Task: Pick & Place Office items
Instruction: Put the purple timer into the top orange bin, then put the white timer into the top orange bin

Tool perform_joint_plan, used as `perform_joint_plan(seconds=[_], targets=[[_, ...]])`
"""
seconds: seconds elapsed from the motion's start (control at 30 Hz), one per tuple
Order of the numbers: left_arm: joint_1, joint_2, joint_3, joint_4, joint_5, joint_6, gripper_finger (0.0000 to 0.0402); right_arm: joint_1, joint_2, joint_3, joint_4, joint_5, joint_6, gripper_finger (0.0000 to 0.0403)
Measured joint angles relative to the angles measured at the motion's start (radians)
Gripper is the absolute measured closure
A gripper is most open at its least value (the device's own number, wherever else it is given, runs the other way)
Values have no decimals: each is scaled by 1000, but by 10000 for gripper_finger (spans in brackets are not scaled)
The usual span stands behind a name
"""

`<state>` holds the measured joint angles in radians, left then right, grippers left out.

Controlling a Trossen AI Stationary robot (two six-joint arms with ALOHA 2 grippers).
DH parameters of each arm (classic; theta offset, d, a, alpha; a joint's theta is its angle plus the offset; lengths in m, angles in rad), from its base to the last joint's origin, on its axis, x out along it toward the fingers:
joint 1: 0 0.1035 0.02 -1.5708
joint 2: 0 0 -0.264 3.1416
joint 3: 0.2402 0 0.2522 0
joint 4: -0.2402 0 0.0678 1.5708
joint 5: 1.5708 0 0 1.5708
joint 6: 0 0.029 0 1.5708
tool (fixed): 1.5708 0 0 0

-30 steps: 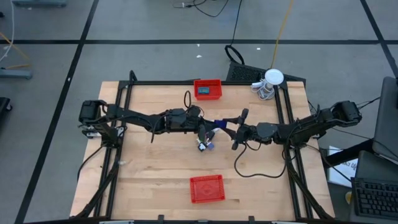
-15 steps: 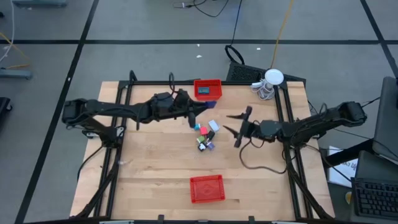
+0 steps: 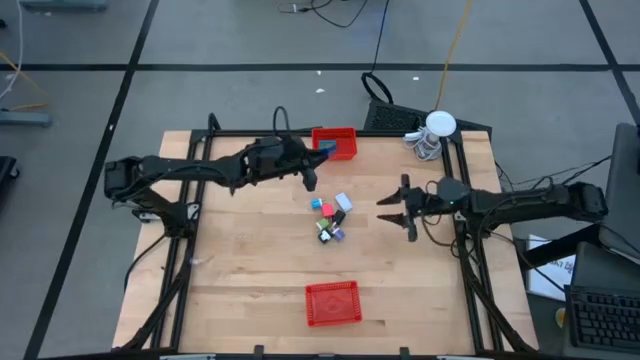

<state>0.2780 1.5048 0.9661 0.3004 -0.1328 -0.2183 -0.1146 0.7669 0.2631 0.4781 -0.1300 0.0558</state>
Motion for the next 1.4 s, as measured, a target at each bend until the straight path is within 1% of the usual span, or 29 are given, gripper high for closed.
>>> perform_joint_plan(seconds=[0.07,0.17,0.23,0.3,0.4,0.5,0.7,1.0,1.07,1.17,1.27,1.4], targets=[[35,34,0,8,2,-13,346,-10,-21,-39,27,49,15,242],[99,90,0,57,13,-34,346,-29,-34,-63,23,43,24,249],[141,141,0,93,46,-80,346,-39,-39,-66,29,-6,37,253],[175,194,-1,119,76,-130,346,-49,-45,-66,45,-92,40,256],[215,261,-1,192,91,-195,346,-61,-53,-66,118,-216,66,262],[240,314,0,246,90,-220,346,-69,-59,-66,165,-260,90,267],[266,355,1,254,88,-235,346,-70,-58,-66,158,-262,83,271],[262,363,1,250,98,-259,345,-70,-57,-66,136,-245,64,271],[257,363,1,251,98,-259,330,-70,-57,-66,123,-218,63,272],[253,363,1,251,98,-259,296,-70,-57,-66,110,-184,63,273],[249,363,1,251,98,-258,268,-70,-57,-65,111,-183,63,273],[248,363,1,251,98,-258,246,-70,-57,-65,111,-183,63,273]])
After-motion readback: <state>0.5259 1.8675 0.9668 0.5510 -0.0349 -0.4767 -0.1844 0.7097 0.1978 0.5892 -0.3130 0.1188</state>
